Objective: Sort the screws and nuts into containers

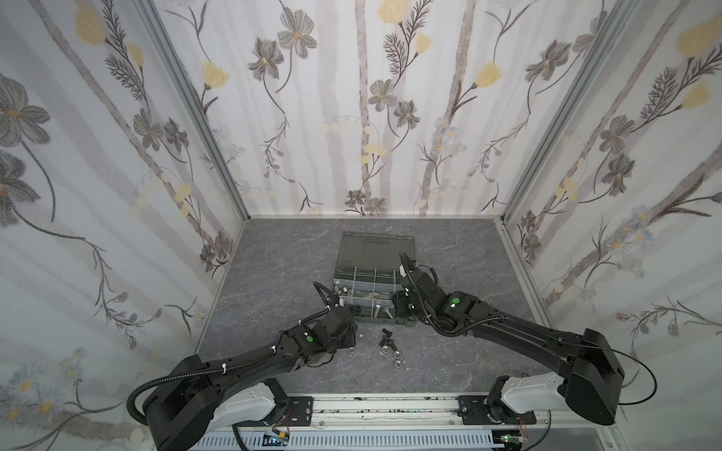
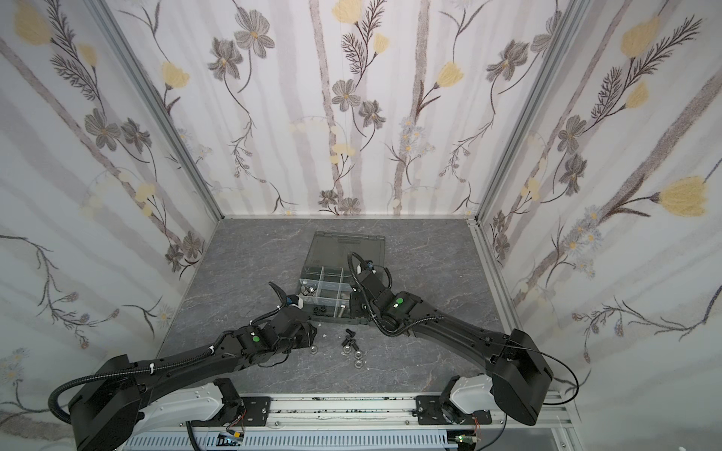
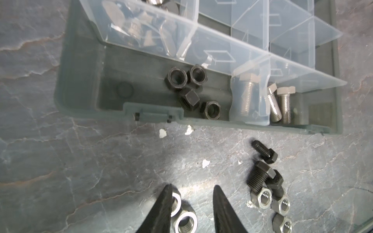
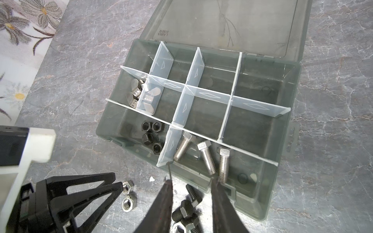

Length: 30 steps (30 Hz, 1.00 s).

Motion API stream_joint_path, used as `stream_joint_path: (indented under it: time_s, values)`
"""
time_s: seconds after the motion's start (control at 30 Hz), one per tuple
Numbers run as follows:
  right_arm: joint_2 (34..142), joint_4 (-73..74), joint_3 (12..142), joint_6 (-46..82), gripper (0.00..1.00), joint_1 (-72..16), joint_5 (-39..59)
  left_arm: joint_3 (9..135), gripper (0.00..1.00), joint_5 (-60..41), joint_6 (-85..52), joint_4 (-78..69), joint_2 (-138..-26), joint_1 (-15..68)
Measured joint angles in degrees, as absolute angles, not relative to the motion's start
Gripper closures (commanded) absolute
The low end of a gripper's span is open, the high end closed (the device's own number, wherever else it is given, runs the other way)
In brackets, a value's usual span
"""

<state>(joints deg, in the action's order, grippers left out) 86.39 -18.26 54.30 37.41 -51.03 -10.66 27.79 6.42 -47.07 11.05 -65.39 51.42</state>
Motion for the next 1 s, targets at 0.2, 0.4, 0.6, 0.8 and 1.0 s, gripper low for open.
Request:
stream_joint_path:
  time_s: [0.2,0.4,0.6,0.8,1.0]
  values:
    - [86.0,-16.6,52.6,38.4,0.66,-51.0,-8.9,27.4,0.64,8.9,-50.6,12.6,-64.8,54.0]
    - [85.4,-15.2,52.3,38.5,0.65,-51.0,-8.0,27.4,0.63,11.6,-52.4,14.8,-65.3,54.2]
    - [84.4,-15.0,50.8,38.8,0.65,-51.0,-8.0,28.9,0.63,12.8,-52.5,16.0,-68.7,54.2]
    - [84.0,-15.0,50.2,39.0,0.64,-51.0,-7.9,29.4,0.63,12.9,-52.5,16.4,-69.8,54.2]
    - [84.1,-15.0,50.2,39.0,0.64,-51.0,-7.9,29.4,0.63,12.8,-52.5,16.5,-70.9,54.3]
